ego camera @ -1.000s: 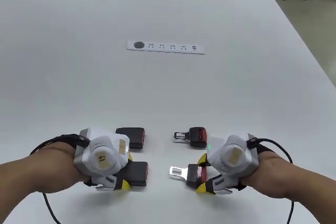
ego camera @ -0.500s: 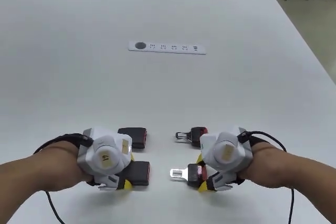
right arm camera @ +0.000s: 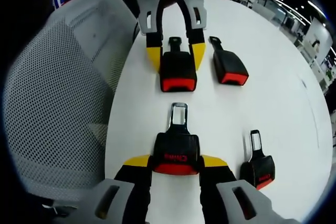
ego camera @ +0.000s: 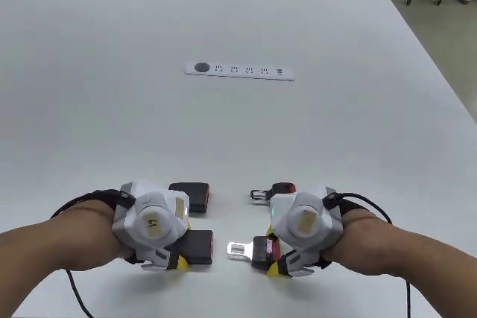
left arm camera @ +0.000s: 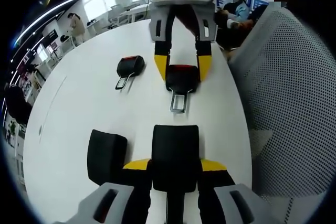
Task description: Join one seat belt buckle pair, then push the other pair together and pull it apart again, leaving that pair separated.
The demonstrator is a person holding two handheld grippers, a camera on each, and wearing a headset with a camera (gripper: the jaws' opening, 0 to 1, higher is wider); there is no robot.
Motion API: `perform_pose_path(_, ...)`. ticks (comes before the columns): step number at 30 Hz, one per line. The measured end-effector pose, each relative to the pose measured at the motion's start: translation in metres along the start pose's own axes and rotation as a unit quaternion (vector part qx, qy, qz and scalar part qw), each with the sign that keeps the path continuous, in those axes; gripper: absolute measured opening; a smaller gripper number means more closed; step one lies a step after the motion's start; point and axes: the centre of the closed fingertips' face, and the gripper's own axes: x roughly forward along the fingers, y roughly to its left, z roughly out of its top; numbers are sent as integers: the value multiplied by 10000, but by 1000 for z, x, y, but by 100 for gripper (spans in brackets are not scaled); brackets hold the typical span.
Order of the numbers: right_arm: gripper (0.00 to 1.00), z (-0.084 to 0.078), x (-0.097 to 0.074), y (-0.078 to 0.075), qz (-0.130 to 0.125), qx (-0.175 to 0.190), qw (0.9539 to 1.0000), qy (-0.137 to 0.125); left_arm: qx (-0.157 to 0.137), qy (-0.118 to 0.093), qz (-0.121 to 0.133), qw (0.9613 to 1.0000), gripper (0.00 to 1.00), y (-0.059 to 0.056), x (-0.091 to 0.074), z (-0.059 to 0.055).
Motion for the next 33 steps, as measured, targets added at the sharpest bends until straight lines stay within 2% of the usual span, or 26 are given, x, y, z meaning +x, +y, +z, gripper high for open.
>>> perform_pose_path(6,32,16,7,-1,-17,22,9999,-109,-4,32,-38,10000,35,0,0,0)
perform_pose_path(11,32,22,12,-2,-20,18,9999,-107,17,59,-54,10000,35,1,2,-1)
perform_pose_path(14,32,21,11,-3,-18,-41,10000,-65,21,51,-54,10000,35,0,1,-1)
perform_pose_path(22,32,28,16,-4,43,-117,9998,-161,69,66,-109,9999,35,0,2,0)
perform_pose_path(27,32,32,17,-4,74,-161,9994,-312,85,18,-163,9998,35,0,2,0)
perform_pose_path(33,31,32,18,-5,110,-184,9992,-329,107,12,-223,9997,35,0,3,0)
